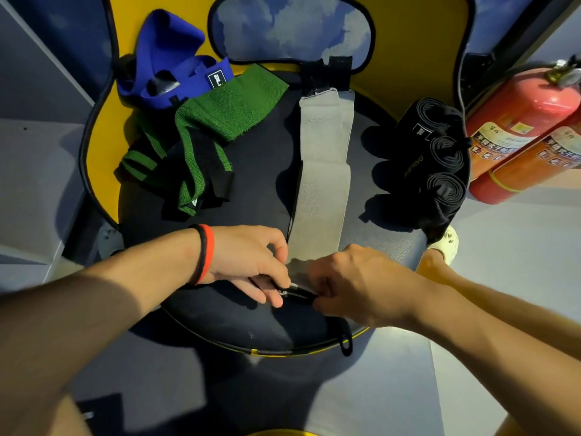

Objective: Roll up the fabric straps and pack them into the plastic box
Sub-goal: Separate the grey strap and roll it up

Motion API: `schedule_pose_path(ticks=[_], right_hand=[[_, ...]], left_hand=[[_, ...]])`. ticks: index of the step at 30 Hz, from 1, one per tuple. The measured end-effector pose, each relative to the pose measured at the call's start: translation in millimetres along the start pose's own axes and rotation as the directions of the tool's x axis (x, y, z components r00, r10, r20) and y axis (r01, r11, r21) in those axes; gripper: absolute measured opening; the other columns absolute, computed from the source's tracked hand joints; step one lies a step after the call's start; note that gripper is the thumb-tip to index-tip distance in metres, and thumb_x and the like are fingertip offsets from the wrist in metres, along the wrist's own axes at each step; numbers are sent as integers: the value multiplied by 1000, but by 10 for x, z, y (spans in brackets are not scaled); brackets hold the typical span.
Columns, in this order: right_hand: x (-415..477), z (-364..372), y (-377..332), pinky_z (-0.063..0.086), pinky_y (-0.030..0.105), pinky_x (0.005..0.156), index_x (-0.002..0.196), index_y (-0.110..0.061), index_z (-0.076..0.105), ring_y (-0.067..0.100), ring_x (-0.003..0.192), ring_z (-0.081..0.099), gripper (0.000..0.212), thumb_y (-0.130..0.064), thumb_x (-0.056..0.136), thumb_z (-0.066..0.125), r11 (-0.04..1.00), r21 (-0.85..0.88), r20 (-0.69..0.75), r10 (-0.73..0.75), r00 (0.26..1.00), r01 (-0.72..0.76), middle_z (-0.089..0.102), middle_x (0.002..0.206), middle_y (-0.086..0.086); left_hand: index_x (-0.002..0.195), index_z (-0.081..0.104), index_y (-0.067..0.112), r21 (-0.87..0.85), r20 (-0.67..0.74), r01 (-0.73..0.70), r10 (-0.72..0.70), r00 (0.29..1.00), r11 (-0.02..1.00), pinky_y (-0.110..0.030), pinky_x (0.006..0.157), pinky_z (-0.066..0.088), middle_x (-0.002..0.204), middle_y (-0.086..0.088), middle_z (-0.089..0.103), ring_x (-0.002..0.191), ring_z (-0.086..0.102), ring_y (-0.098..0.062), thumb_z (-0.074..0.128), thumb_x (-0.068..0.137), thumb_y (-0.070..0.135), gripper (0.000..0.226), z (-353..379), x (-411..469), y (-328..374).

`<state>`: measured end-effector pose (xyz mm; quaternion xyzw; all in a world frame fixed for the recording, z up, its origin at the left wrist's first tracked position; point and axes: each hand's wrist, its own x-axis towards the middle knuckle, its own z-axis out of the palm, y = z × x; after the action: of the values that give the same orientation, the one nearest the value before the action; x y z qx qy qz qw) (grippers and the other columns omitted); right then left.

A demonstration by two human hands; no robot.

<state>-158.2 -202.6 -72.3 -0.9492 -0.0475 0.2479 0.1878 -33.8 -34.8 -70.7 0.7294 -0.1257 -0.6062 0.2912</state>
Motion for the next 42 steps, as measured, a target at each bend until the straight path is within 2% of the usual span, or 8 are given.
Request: schedule_pose_path(ticks=[5, 12, 16, 21, 25, 27, 31, 42], right_hand=[[-53, -14, 34, 38, 32, 55, 77, -25, 47, 26, 73, 54, 20, -32, 84, 65, 997, -72, 73, 47, 996, -41, 50, 69, -3], [-43, 28, 34, 39, 29, 57, 87, -25, 57, 20, 75, 52, 26, -49, 90, 67, 996, -2, 189, 88, 978, -89, 55, 81, -2], [-38, 11, 23, 38, 26, 56, 95, -21, 61, 21, 77, 53, 27, -47, 92, 65, 997, 27, 201, 68, 977, -75, 61, 88, 2], [41, -122, 178, 56, 41, 71, 81, -23, 60, 21, 77, 64, 31, -52, 90, 67, 974, 139, 80, 171, 982, -181, 66, 81, 1], [187, -253, 376, 54, 38, 63, 74, -22, 56, 20, 70, 63, 32, -47, 90, 68, 933, 235, -279, 333, 901, -272, 63, 70, -2], [233, -296, 471, 52, 36, 59, 72, -22, 53, 20, 67, 62, 32, -41, 87, 73, 913, 256, -339, 392, 855, -317, 62, 68, -3], [319, -226, 479, 60, 39, 63, 72, -20, 60, 16, 58, 69, 25, -31, 82, 81, 891, 297, -177, 404, 897, -343, 69, 62, 1], [463, -224, 352, 62, 40, 68, 78, -20, 61, 19, 71, 69, 29, -43, 84, 77, 892, 198, -44, 423, 905, -407, 68, 75, 0]], left_hand=[[96, 64, 10, 150, -54, -63, 72, 996, 987, -35, 78, 62, 88, -13, 73, 83, 76, -24, 79, 84, 7, 19, -13, 46, -54], [79, 66, 21, 428, -123, -71, 136, 983, 901, -26, 67, 55, 85, -3, 75, 71, 67, -13, 85, 74, 13, 21, 61, 144, -101], [78, 67, 22, 507, -62, -79, 128, 990, 858, -25, 65, 52, 88, -4, 76, 68, 64, -12, 84, 74, 12, 21, 48, 151, -114], [83, 67, 15, 377, -26, -77, 93, 995, 923, -22, 64, 56, 90, -13, 76, 59, 65, -6, 86, 76, 12, 21, -99, 139, -45], [92, 67, 7, 159, -291, -145, 187, 938, 977, -33, 68, 63, 83, -19, 75, 65, 68, -16, 82, 83, 19, 20, -223, 238, 55], [103, 66, 8, 34, -423, -213, 207, 882, 977, -44, 77, 63, 91, -23, 74, 76, 74, -27, 81, 84, 14, 25, -221, 330, 102], [118, 65, 4, -9, -456, -266, 233, 859, 964, -44, 82, 62, 89, -21, 75, 91, 73, -35, 75, 85, 3, 35, -190, 470, 140], [91, 64, 21, 62, -549, -263, 253, 796, 963, -40, 77, 63, 76, -4, 76, 64, 75, -16, 78, 86, 24, 15, -208, 684, 186]])
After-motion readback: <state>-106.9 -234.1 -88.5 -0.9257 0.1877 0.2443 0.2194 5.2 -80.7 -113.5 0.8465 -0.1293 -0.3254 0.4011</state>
